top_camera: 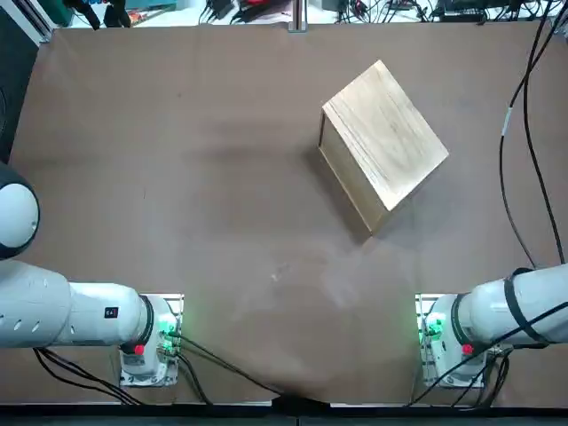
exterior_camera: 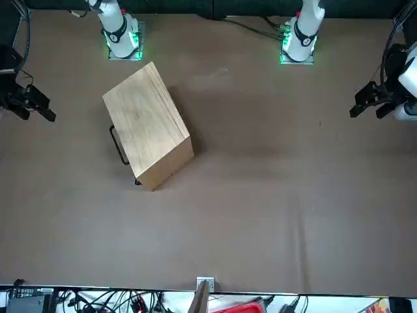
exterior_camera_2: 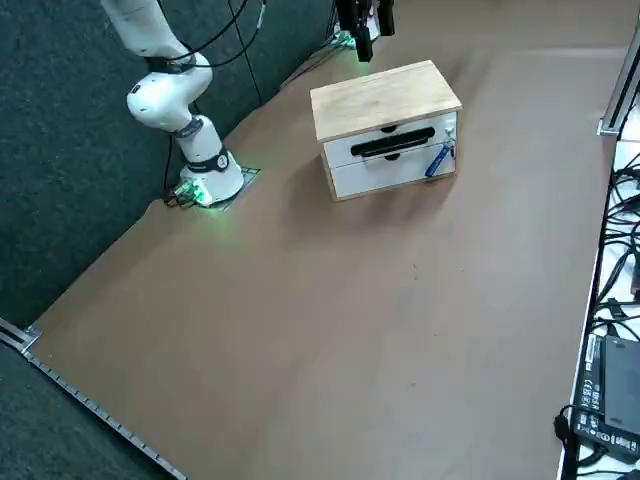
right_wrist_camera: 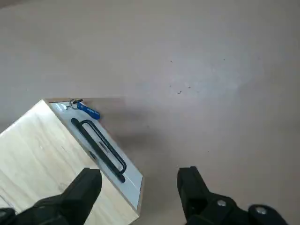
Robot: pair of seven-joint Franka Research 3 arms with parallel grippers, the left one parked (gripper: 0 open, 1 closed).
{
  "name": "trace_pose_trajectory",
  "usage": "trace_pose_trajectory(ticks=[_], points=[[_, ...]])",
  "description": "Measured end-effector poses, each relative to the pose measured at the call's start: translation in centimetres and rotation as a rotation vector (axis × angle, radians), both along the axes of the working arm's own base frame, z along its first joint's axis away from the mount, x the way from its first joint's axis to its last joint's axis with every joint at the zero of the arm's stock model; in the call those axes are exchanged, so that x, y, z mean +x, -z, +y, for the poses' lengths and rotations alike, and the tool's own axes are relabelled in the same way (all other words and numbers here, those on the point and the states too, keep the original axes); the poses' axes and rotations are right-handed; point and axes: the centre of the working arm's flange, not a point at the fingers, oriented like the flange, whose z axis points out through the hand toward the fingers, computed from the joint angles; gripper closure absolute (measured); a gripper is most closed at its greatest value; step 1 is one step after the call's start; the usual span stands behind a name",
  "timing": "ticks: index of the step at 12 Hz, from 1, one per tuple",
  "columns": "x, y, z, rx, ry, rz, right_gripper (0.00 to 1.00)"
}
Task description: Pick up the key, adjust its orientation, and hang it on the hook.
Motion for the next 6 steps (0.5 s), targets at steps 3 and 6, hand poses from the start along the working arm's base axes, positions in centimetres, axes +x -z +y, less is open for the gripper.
trace_pose_trajectory(ticks=[3,6], points=[[0.0,0.0,0.25,0.0,-0.004,0.0,0.0],[0.0,0.01,0.57,0.0,-0.01,0.001,0.0]])
